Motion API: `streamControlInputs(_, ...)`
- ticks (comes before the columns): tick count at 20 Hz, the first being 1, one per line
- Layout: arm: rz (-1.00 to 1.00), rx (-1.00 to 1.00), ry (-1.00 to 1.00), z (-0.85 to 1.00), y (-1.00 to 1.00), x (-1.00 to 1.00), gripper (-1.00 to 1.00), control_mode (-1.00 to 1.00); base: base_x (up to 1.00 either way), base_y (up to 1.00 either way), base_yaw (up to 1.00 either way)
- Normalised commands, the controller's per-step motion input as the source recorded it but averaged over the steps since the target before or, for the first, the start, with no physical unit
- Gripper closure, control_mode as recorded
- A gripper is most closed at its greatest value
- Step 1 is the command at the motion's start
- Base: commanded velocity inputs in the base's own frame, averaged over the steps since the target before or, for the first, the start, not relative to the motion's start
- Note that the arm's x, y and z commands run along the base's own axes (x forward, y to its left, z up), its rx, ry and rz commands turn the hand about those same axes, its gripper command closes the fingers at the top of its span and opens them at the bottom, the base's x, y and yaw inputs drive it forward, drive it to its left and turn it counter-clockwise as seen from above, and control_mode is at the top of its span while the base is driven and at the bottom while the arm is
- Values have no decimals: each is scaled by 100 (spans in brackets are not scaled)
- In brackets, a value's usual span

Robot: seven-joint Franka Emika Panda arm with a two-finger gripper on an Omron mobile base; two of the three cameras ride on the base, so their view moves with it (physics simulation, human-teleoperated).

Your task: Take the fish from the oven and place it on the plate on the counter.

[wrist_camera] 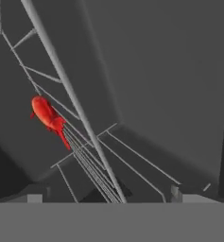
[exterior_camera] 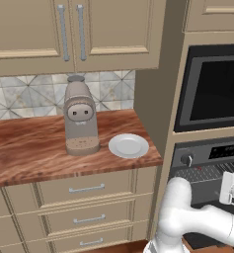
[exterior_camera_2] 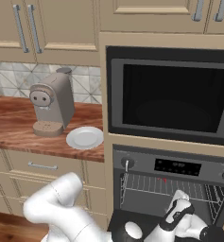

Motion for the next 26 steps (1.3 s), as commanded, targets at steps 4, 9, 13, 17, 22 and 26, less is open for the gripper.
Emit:
streamControlInputs(4,0,32,-1,-71,-38,2,-100,-100,0,0,0)
streamControlInputs(9,0,36,-2,-65,-20,27,-100,-100,0,0,0)
streamControlInputs(13,0,36,-11,-45,-10,44,-100,-100,0,0,0)
streamControlInputs(17,0,31,-13,-52,-4,38,-100,-100,0,0,0)
streamControlInputs(22,0,23,-5,-79,0,23,-100,-100,0,0,0)
streamControlInputs(26,0,24,-5,-98,-10,0,-100,-100,0,0,0)
